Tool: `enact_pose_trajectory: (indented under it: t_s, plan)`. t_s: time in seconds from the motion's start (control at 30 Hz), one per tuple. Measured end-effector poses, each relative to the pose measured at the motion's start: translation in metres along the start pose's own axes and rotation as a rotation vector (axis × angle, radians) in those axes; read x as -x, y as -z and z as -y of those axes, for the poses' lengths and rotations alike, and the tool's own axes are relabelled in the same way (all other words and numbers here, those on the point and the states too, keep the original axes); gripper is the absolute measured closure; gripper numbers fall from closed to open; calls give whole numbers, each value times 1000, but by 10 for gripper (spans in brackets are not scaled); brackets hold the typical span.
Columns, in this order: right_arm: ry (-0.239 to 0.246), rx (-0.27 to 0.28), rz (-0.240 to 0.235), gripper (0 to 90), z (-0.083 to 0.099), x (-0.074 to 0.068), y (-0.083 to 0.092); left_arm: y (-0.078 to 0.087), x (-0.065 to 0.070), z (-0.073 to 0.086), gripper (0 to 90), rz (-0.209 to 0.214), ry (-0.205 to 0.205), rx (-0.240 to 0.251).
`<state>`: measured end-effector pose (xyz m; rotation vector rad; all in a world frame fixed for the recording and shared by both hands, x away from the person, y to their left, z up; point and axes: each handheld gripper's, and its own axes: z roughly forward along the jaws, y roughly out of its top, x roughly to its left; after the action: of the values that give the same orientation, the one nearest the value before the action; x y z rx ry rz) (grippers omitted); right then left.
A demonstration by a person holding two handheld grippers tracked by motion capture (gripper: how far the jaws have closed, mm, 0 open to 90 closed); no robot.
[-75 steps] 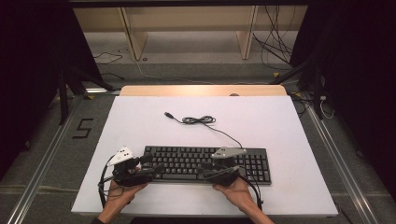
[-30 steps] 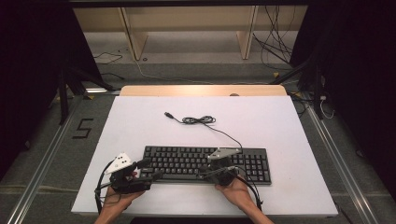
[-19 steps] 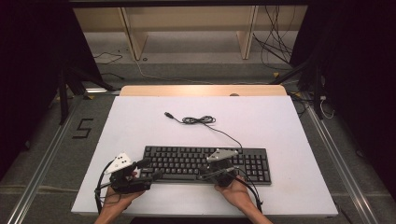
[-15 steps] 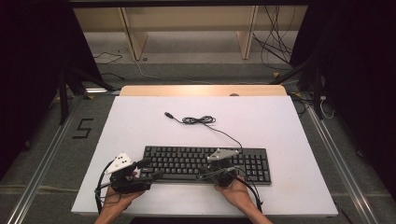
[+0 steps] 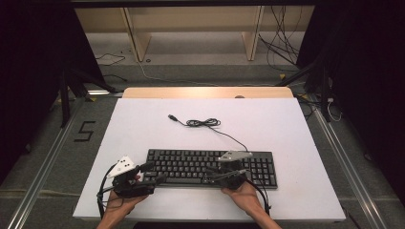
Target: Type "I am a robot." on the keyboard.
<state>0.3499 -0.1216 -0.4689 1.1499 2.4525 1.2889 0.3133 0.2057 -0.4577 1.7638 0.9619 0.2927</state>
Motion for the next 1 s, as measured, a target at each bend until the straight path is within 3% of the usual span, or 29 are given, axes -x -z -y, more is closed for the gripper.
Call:
enact_pose_trajectory:
  t_s: [0.23,0.63,1.0]
  plan:
    - [-10,50,-13,670,0,6,14,0,0,0,259,2,-1,-3]
    - [-10,90,-33,446,1,7,32,0,0,0,259,4,0,-3]
    - [-9,158,-25,389,8,11,56,0,1,0,258,8,-3,-4]
